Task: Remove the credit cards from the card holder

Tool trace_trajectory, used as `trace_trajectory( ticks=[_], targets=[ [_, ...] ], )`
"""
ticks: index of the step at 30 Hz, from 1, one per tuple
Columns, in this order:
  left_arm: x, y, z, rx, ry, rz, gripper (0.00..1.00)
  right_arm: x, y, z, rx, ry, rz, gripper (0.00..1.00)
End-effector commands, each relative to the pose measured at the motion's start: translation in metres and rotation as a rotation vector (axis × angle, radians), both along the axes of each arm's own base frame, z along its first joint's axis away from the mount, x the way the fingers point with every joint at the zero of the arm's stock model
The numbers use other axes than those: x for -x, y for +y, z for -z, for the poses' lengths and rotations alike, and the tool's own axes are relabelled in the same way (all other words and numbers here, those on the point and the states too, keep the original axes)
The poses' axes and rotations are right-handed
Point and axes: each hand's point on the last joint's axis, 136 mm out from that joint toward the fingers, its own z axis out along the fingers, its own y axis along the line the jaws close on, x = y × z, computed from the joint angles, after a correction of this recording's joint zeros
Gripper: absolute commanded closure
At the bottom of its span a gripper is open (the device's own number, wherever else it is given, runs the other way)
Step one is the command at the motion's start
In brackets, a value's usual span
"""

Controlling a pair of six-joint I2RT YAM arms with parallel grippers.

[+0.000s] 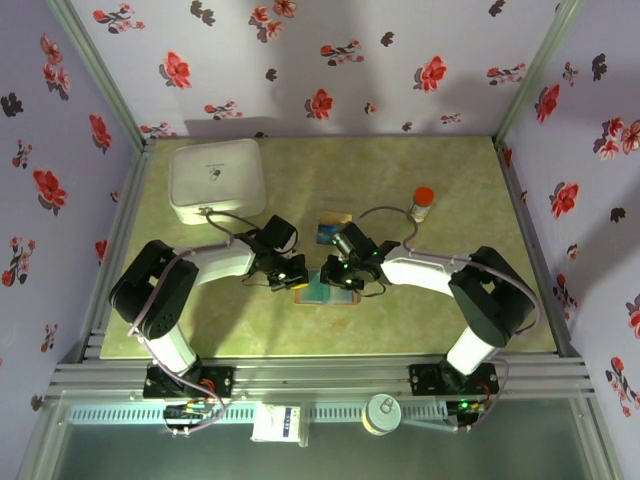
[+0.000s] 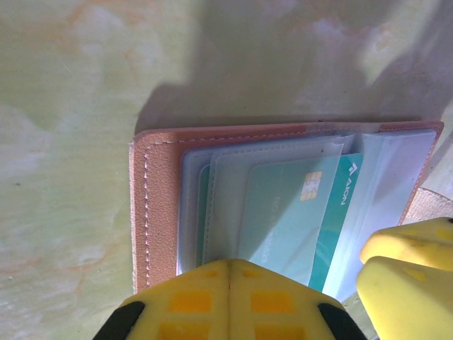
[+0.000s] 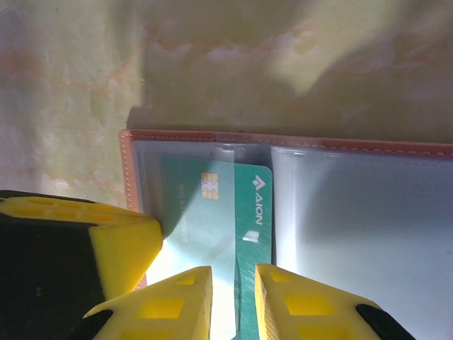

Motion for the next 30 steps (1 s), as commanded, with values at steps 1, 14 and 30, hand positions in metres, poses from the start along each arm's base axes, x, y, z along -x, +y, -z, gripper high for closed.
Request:
trace_trajectory(
  ticks=[1, 14, 30],
  targets=[
    [0.007, 0.008, 0.016, -0.058, 0.026, 0.012, 0.99, 0.003, -0.002, 0.013, -0.002, 0.032, 0.003, 0.76],
    [0.007, 0.009, 0.02, -0.069, 0.035, 0.013, 1.0, 0.005, 0.0, 0.021, -0.022, 0.054, 0.008, 0.74],
    [0.006, 0.007, 0.021, -0.069, 0.041, 0.016, 1.0, 0.0, 0.008, 0.0, -0.236, 0.046, 0.089, 0.8]
  ],
)
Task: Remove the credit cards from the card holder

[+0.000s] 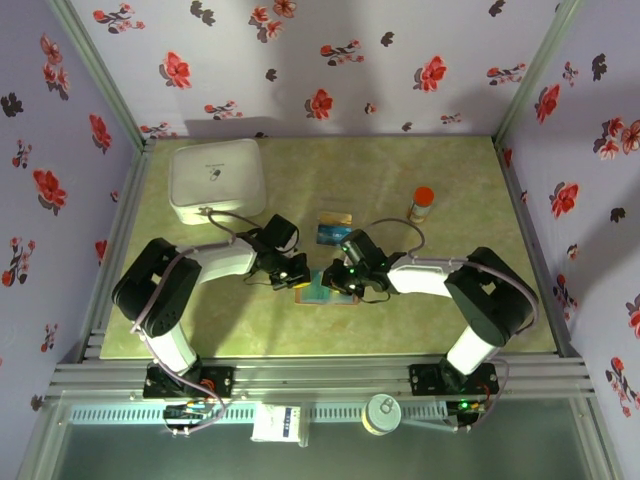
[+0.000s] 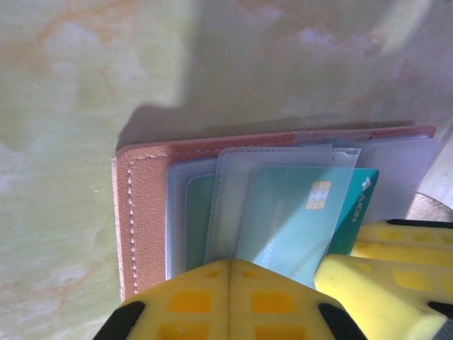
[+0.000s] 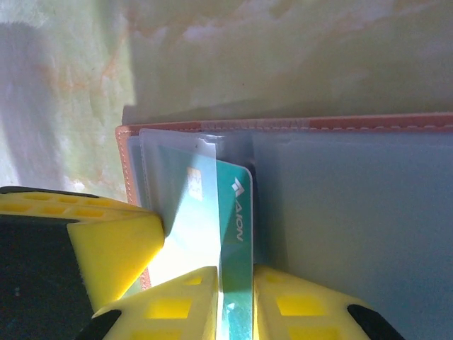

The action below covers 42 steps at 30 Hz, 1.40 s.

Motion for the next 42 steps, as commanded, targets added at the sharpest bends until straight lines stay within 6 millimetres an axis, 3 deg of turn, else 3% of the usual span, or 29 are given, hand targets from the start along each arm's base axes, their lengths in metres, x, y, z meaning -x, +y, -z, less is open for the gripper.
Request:
trace_trajectory(
  ticks=[1, 21, 31, 42],
  targets=[
    [0.01, 0.013, 0.02, -0.084, 0.041, 0.012, 1.0, -0.005, 0.005, -0.012, -0.082, -0.009, 0.029, 0.8],
    [0.009, 0.013, 0.022, -0.09, 0.05, 0.009, 1.0, -0.009, -0.005, -0.015, -0.097, -0.023, 0.071, 0.88],
    [0.01, 0.013, 0.021, -0.095, 0.051, 0.013, 1.0, -0.009, -0.022, -0.013, -0.073, -0.021, 0.101, 0.89],
    [0.006, 0.01, 0.008, -0.078, 0.027, 0.01, 1.0, -0.006, -0.042, -0.027, 0.032, -0.068, 0.049, 0.91]
  ],
)
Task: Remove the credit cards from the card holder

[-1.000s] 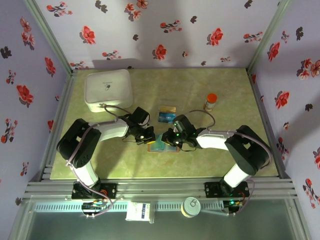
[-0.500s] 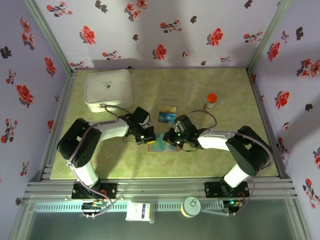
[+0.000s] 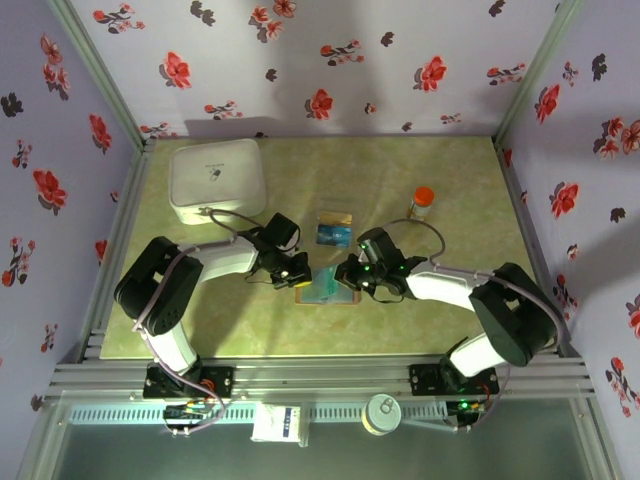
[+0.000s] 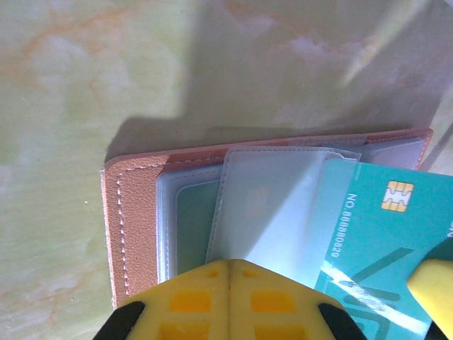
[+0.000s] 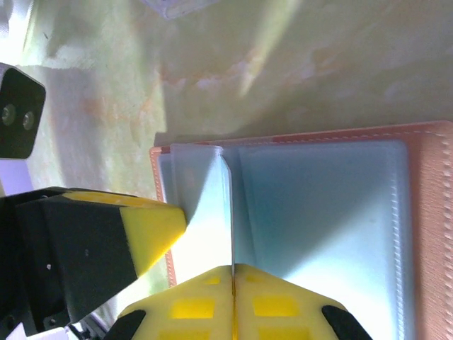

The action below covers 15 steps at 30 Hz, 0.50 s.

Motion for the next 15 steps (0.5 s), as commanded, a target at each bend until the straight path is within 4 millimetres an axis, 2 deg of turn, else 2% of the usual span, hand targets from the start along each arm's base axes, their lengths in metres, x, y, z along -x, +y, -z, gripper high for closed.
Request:
trace_trajectory(
  ticks=[1, 8, 15],
  targets=[
    [0.007, 0.011, 0.007, -0.07, 0.018, 0.011, 0.99, 0.0, -0.015, -0.003, 0.103, -0.025, -0.032, 0.91],
    [0.004, 0.009, -0.004, -0.054, 0.0, 0.014, 0.95, 0.001, -0.024, -0.014, 0.222, -0.078, -0.143, 0.92],
    [0.003, 0.008, -0.011, -0.042, -0.022, 0.015, 0.9, -0.002, -0.029, -0.029, 0.373, -0.169, -0.379, 0.92]
  ],
)
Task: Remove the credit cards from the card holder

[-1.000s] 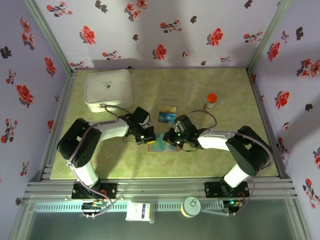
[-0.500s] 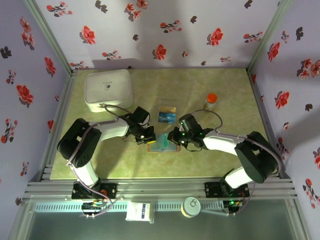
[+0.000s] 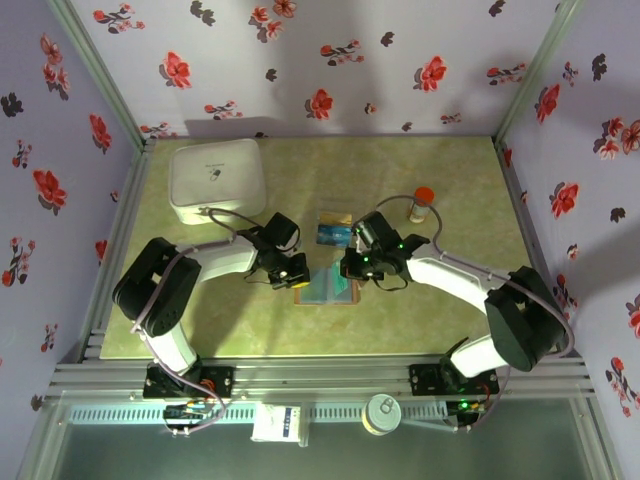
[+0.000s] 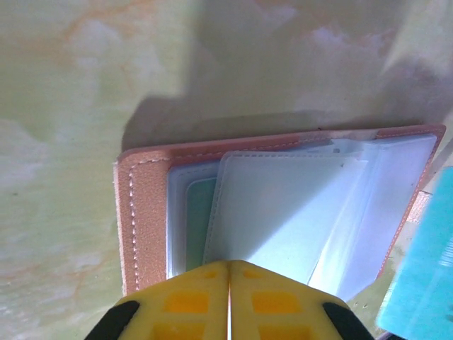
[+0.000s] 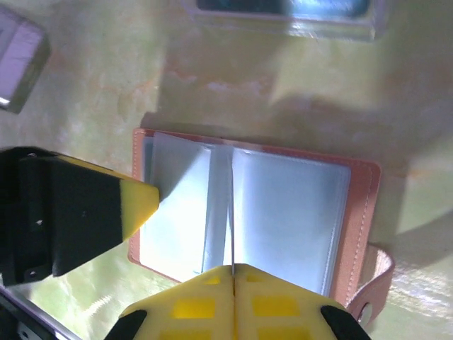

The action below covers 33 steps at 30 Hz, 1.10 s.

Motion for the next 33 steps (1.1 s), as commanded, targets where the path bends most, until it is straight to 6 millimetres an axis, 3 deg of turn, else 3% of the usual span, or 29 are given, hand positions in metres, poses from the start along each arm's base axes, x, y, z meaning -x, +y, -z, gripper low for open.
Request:
trace_trajectory(
  ticks=[1, 12, 19, 33],
  targets=[
    [0.0, 0.003, -0.01, -0.012, -0.032, 0.017, 0.89, 0.005, -0.016, 0.002, 0.154, -0.035, -0.181, 0.92],
    [-0.003, 0.008, -0.021, -0.021, -0.07, 0.024, 0.85, -0.011, -0.021, -0.016, 0.365, -0.268, -0.676, 0.97],
    [0.004, 0.026, -0.009, -0.102, -0.066, 0.032, 0.86, -0.016, -0.008, -0.033, 0.359, -0.392, -0.97, 1.0],
    [0.008, 0.047, -0.014, -0.114, -0.091, -0.01, 0.86, -0.09, -0.006, -0.047, 0.365, -0.397, -1.099, 1.0]
  ],
)
